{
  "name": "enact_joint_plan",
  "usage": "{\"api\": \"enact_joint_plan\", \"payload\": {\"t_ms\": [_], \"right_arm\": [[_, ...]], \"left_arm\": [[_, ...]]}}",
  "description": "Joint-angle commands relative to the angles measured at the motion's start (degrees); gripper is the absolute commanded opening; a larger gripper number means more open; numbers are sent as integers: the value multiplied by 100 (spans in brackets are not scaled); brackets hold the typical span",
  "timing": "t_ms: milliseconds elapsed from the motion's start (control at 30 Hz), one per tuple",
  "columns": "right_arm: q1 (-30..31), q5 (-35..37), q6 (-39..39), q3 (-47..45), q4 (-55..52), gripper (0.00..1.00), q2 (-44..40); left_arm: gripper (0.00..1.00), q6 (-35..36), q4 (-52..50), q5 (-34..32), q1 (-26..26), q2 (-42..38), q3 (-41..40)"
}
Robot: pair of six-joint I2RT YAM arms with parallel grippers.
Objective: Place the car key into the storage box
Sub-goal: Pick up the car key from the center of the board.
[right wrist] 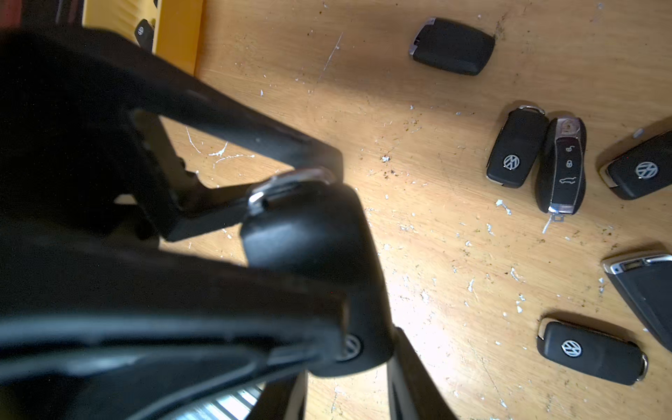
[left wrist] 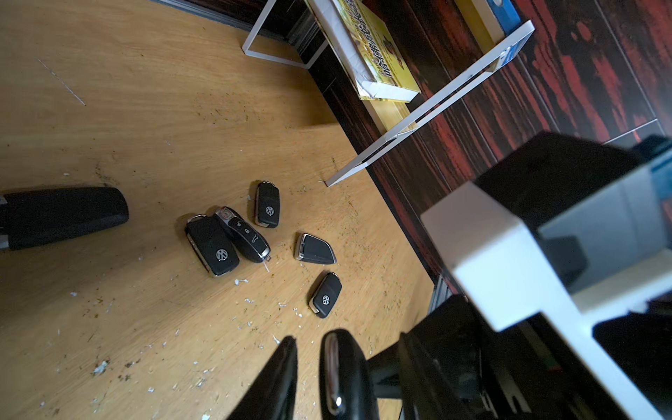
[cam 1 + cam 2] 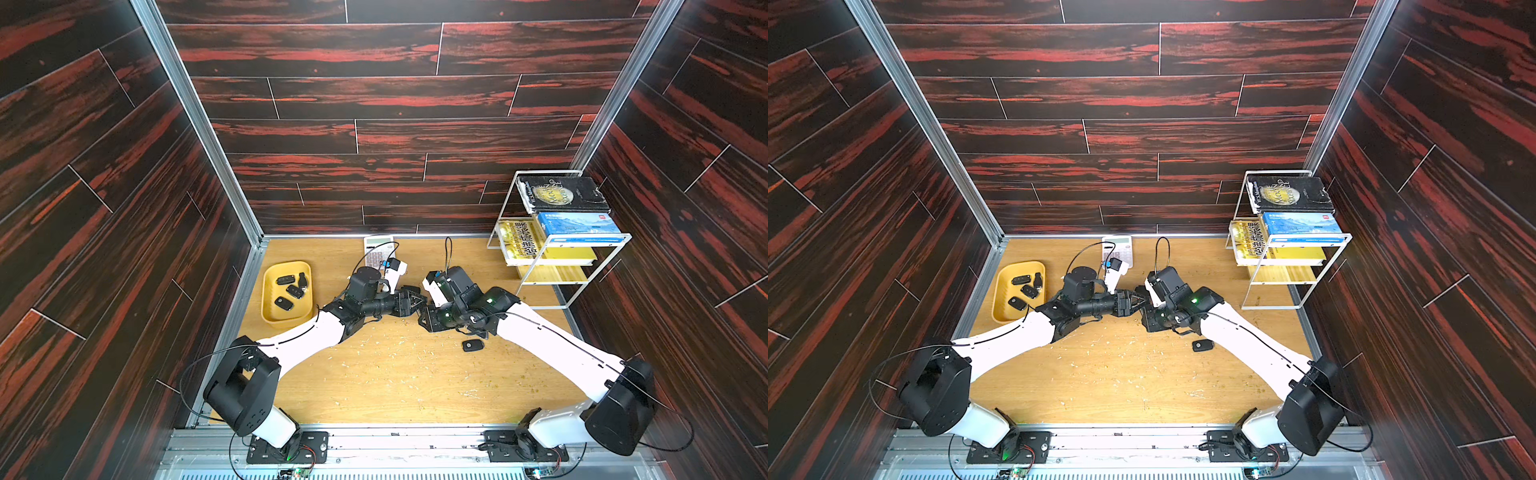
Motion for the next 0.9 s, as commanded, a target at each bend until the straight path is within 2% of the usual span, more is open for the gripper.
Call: {"api": "enact_joint_plan", "payload": {"t_ms": [0, 233, 433, 667, 867], "right_arm": [[-2, 16, 43, 160, 63, 0, 29], [-1, 73, 56, 141, 37, 0, -20], [2, 87, 62, 181, 59, 0, -10], [-2, 198, 61, 189, 72, 0, 5], [-18, 280, 70, 212, 118, 0, 33]], "left_arm": [[42, -18, -8, 115, -10, 46, 145], [30, -124, -19, 122, -17, 198, 237], [29, -192, -72, 243, -52, 308, 286], [9, -257, -122, 320, -61, 288, 381], [1, -198, -340, 337, -61, 223, 405]]}}
